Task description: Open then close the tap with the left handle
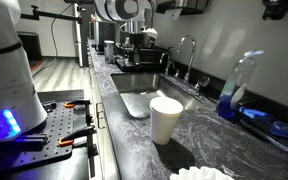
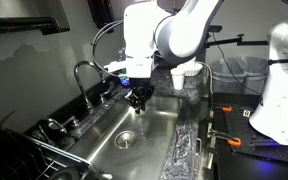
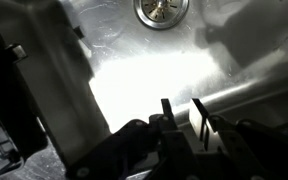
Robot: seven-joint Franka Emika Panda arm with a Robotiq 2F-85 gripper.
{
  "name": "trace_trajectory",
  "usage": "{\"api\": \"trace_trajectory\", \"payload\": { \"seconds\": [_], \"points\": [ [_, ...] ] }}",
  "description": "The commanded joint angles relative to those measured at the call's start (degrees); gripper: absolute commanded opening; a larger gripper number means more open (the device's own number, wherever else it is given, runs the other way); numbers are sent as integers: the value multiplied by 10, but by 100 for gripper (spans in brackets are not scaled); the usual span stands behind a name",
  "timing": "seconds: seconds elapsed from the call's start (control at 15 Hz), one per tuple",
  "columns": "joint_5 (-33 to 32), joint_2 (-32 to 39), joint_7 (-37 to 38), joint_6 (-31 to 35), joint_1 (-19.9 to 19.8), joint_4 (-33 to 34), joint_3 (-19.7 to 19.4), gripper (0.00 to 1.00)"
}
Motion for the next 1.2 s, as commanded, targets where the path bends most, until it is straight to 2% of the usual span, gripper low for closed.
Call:
{"api": "trace_trajectory", "payload": {
  "seconds": [0.0, 0.53, 0.6, 0.67, 0.73, 0.8, 0.93, 1.13],
  "points": [
    [-4, -78, -23, 37, 19, -88, -25, 7],
    [16, -157, -133, 127, 77, -189, -109, 7],
    [21, -135, -145, 128, 87, -158, -121, 52],
    [33, -141, -155, 131, 100, -162, -135, 53],
    [59, -143, -170, 131, 119, -159, -152, 58],
    [21, -132, -133, 117, 93, -157, -130, 42],
    [42, -132, -151, 118, 108, -153, -144, 57],
    [43, -133, -152, 118, 111, -153, -145, 59]
  ]
}}
